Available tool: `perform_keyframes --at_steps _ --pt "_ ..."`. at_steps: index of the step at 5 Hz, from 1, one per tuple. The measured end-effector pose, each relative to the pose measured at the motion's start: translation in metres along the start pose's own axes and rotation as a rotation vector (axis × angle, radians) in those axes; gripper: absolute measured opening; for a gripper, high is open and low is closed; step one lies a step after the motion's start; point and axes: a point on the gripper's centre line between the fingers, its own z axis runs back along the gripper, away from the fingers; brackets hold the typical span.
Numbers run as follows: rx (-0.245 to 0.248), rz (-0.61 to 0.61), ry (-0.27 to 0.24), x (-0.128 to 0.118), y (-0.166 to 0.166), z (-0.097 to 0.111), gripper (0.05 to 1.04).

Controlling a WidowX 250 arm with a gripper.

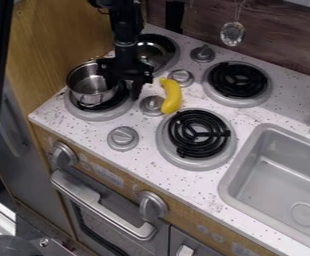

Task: Moved the pot to the bottom right burner

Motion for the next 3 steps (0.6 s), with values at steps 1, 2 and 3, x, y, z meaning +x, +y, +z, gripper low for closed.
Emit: perform_keyframes --at_steps 1,2,3 --pt "0.002 -0.018 0.0 -0.001 0.0 -0.001 0.336" --pt "0.003 -0.05 -0.035 -0.001 -0.004 0.001 0.138" --pt "-0.013 -0.144 -0.061 -0.006 -0.026 0.019 0.076"
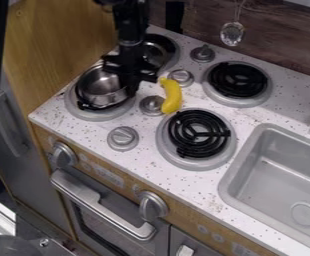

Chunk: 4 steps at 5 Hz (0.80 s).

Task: Moved the pot to the bottom right burner

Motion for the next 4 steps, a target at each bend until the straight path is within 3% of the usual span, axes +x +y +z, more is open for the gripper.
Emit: perform_keyframes --at_steps 1,2,4 --pt "-0.007 -0.163 -0.067 -0.01 -0.051 0.024 0.071" --pt "-0.034 -0.301 -0.101 -0.032 -0.095 0.035 0.071" --pt "-0.03 -0.489 -0.086 -0.079 -0.159 0.028 0.071"
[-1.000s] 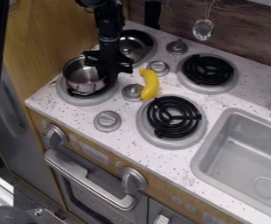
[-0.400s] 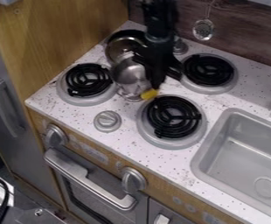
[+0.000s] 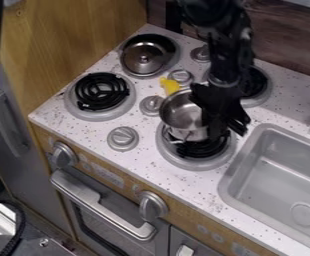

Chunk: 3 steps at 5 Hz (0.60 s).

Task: Moved the pot to the bottom right burner

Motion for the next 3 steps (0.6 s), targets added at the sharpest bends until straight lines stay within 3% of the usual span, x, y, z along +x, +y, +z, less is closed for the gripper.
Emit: perform_keyframes --at_steps 1,2,3 --pt "0.016 -0.019 0.03 -0.003 -0.007 -0.012 0.071" --pt "0.019 0.026 0.09 -0.001 -0.001 -0.032 0.071" --pt "0.03 0.063 0.094 0.001 0.007 -0.038 0.071"
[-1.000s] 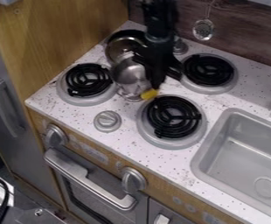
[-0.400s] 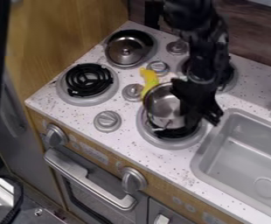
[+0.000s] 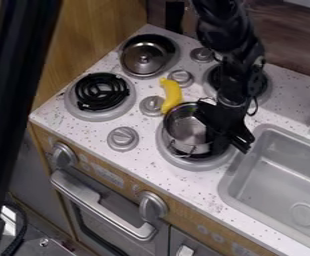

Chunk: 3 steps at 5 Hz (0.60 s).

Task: Moved the pot to the bottom right burner

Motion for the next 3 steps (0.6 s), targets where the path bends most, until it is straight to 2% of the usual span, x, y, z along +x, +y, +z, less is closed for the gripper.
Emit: perform_keyframes --at_steps 1,2,3 --pt "-0.016 0.018 -0.016 -0.002 0.0 0.001 0.089" --pt "-0.043 0.027 -0.024 -0.008 -0.009 0.013 0.262" --pt "-0.123 0.082 -0.104 0.002 -0.012 0.06 0.54"
